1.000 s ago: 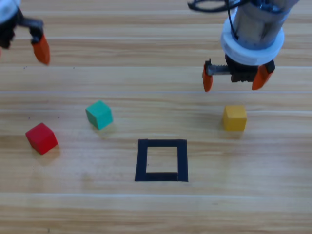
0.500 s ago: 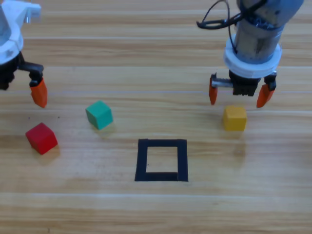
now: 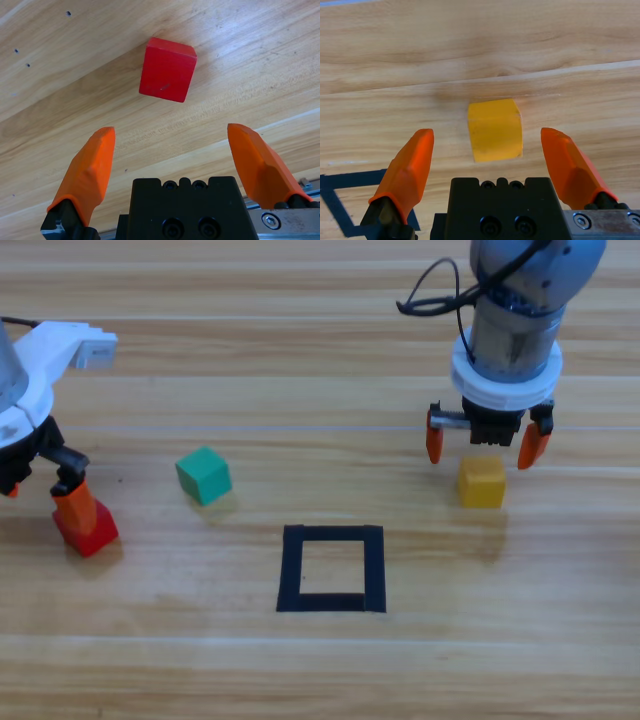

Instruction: Stack the blocks in the rectangular block: red at the bottom, yellow in the middle, green on top

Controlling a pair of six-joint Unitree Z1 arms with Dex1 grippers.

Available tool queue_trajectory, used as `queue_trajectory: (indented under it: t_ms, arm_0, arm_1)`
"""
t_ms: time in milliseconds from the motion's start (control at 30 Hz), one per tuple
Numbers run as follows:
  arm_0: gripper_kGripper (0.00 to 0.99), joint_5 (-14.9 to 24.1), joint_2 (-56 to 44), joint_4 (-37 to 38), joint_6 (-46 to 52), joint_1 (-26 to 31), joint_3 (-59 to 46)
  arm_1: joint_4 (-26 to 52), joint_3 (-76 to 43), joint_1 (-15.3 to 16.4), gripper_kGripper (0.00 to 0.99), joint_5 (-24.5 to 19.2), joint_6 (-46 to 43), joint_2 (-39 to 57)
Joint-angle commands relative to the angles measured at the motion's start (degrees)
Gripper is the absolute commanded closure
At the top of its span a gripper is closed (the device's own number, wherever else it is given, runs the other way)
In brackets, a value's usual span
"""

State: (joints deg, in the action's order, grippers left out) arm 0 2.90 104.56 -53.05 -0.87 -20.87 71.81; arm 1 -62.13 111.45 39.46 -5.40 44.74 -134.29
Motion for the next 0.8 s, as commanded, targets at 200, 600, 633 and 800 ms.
queue_trajectory:
  t_ms: [200, 600, 633, 800]
  arm_0:
    - [0.024, 0.09, 8.03, 0.49, -1.94, -0.75, 3.34]
    - [0.03, 3.08, 14.53, -1.09, -2.47, -1.54, 8.09]
    - [0.028, 3.16, 14.71, -1.18, -2.56, -1.54, 8.17]
    - [0.025, 3.08, 15.5, -1.18, -2.91, -1.54, 8.52]
  arm_1:
    - [-0.45, 0.69, -2.46, 0.109, 2.41, -0.54, -5.8]
    - [-0.45, 0.61, -2.46, 0.248, 3.38, -1.33, -7.83]
    - [-0.45, 0.61, -2.55, 0.343, 3.64, -1.59, -8.18]
    - [-0.54, 0.52, -2.55, 0.68, 4.08, -2.47, -8.7]
